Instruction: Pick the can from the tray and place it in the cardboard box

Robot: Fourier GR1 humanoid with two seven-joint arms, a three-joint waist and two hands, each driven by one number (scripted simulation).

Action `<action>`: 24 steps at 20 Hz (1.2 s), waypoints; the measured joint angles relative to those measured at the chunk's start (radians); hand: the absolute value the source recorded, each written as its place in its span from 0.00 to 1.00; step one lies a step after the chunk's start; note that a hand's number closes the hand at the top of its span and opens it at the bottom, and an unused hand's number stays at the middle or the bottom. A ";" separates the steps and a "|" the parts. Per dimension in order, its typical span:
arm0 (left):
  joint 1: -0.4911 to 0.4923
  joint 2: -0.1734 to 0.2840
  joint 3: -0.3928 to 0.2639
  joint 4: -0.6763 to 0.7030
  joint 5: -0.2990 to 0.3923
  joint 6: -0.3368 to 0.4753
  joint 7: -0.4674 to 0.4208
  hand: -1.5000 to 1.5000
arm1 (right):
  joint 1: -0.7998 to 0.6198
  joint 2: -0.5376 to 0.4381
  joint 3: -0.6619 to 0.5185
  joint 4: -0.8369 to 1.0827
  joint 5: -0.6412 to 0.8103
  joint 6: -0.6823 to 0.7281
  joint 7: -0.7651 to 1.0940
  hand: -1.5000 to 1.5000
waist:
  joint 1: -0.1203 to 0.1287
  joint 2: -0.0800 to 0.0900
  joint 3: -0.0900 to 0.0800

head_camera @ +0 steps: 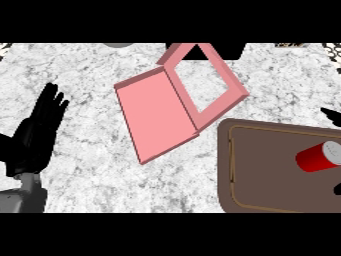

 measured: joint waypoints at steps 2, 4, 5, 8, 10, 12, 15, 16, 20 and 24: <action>0.001 -0.002 0.006 -0.014 0.000 -0.007 0.014 0.50 | -0.012 -0.005 -0.001 0.039 0.021 -0.004 -0.032 0.00 | 0.001 0.000 0.000; -0.002 -0.008 0.015 -0.002 -0.003 -0.013 0.004 0.50 | -0.009 0.010 0.002 0.021 0.026 -0.003 -0.020 0.00 | 0.000 0.000 0.000; 0.000 -0.015 0.011 -0.016 -0.012 -0.005 0.012 0.50 | -0.014 0.016 0.005 0.031 0.035 -0.007 -0.022 0.00 | 0.001 0.000 0.000; -0.008 -0.031 0.011 0.024 -0.024 -0.017 -0.024 0.50 | -0.008 0.014 0.009 0.059 0.064 -0.014 -0.059 0.00 | 0.000 0.000 0.000; 0.003 -0.033 0.018 0.008 -0.022 -0.023 -0.016 0.50 | 0.001 0.025 0.012 0.073 0.085 -0.032 -0.085 0.00 | 0.001 0.000 0.000; 0.001 -0.049 0.000 -0.011 -0.042 -0.007 0.003 0.50 | -0.003 0.028 0.021 0.106 0.109 -0.048 -0.111 0.00 | 0.001 0.000 0.000; 0.023 -0.056 -0.004 -0.040 -0.053 -0.005 0.013 0.50 | -0.004 0.042 0.027 0.097 0.119 -0.049 -0.107 0.00 | 0.002 0.000 0.000; 0.018 -0.052 0.007 -0.033 -0.048 -0.013 0.013 0.50 | 0.002 0.041 0.027 0.101 0.129 -0.054 -0.122 0.00 | 0.001 0.000 0.000; 0.014 -0.054 0.023 -0.010 -0.046 -0.034 -0.007 0.50 | 0.005 0.041 0.022 0.092 0.143 -0.051 -0.131 1.00 | 0.000 0.000 0.000; 0.017 -0.059 0.027 -0.012 -0.046 -0.043 -0.010 0.50 | 0.000 0.050 0.045 0.098 0.182 -0.086 -0.183 1.00 | 0.001 0.000 0.000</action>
